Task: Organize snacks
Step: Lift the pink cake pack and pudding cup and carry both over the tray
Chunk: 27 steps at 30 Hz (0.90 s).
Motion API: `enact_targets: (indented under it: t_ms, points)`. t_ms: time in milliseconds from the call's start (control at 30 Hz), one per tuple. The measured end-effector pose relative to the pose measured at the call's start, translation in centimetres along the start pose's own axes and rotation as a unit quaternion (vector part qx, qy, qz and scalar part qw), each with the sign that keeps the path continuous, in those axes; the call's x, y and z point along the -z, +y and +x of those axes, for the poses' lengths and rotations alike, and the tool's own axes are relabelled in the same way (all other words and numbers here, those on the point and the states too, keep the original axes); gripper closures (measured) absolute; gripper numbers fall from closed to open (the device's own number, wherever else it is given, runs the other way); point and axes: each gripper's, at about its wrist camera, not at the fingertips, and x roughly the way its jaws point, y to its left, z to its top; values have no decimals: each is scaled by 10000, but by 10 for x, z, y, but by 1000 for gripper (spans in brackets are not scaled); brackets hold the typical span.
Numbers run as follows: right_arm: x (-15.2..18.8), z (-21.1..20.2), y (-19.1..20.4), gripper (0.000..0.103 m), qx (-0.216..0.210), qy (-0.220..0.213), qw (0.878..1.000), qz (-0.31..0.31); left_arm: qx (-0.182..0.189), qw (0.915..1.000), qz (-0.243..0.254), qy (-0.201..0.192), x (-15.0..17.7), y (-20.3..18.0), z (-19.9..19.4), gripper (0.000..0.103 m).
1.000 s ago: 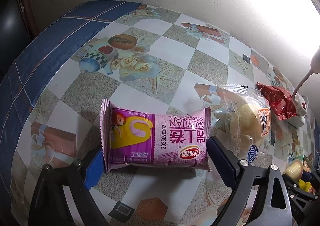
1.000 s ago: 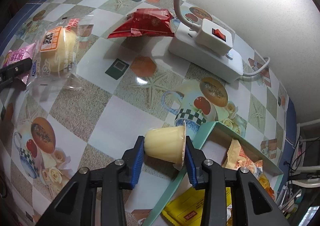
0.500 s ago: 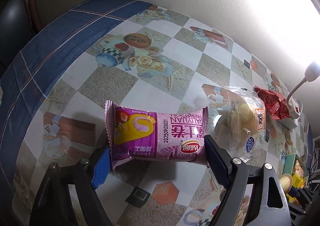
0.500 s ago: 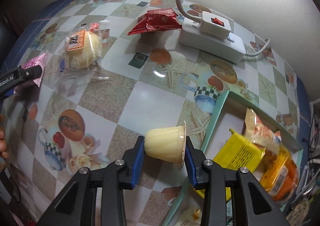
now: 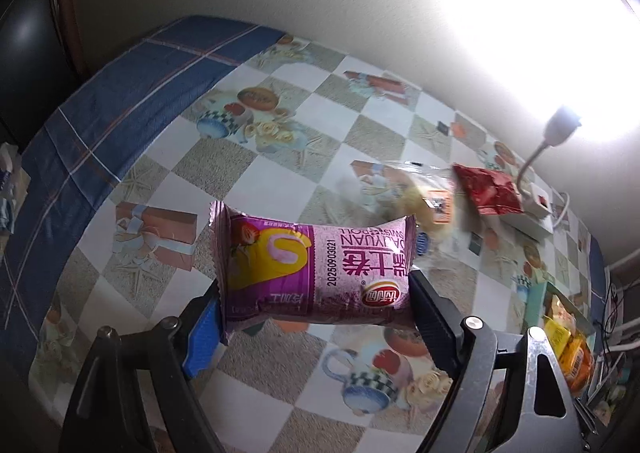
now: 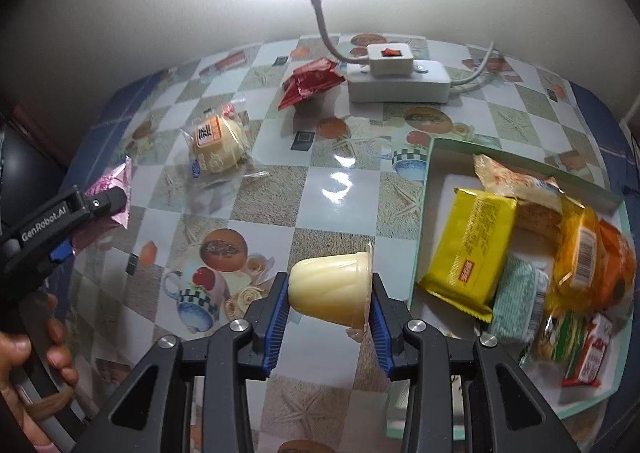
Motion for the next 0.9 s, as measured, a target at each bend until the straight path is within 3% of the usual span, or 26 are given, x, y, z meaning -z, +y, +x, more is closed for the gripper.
enact_targets:
  t_ms: [233, 500, 900]
  points:
    - [14, -31, -17, 63, -46, -373, 9986, 373, 45, 9992, 187, -364, 15, -16, -40, 18]
    - [21, -60, -44, 63, -33, -673, 9960, 588, 397, 9968, 222, -655, 19, -35, -68, 18]
    - [24, -72, -98, 63, -109, -808, 9899, 1157, 398, 9947, 336, -889, 28, -61, -88, 18]
